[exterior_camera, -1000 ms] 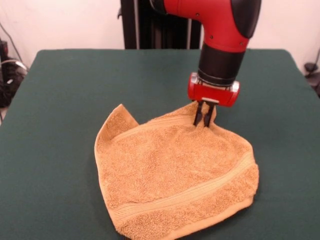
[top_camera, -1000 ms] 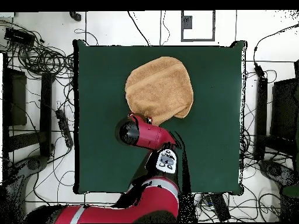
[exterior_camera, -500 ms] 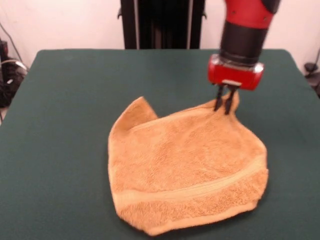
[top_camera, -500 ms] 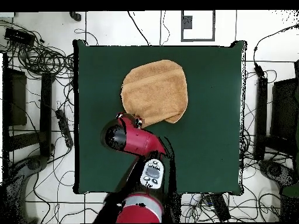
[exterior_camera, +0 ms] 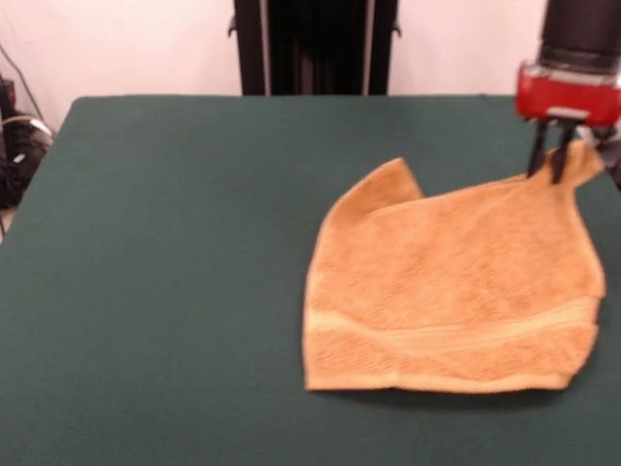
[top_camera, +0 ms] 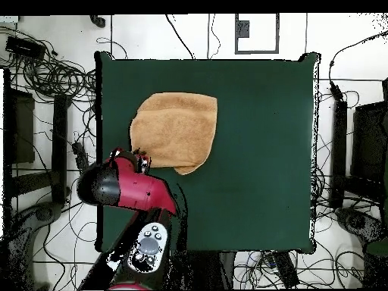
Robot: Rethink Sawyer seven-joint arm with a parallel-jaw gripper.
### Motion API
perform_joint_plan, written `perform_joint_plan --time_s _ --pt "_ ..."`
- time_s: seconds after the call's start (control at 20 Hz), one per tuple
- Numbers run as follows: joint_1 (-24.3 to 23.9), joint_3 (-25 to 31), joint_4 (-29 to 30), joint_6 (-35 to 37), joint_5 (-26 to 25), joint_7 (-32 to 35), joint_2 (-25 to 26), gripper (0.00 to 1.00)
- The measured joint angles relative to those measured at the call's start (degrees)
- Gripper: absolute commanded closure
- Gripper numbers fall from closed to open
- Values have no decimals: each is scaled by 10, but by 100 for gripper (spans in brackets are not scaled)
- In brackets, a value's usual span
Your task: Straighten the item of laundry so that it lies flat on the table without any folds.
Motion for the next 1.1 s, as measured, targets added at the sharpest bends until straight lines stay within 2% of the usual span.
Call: perform_joint_plan --time_s 0.25,0.55,0.6,1.1 --pt "12 2 0 26 9 32 -14 100" --pt "-48 29 1 25 9 34 -16 100" --pt "-79 40 1 19 9 34 -16 0" --pt "-141 61 3 -22 -4 34 -16 0"
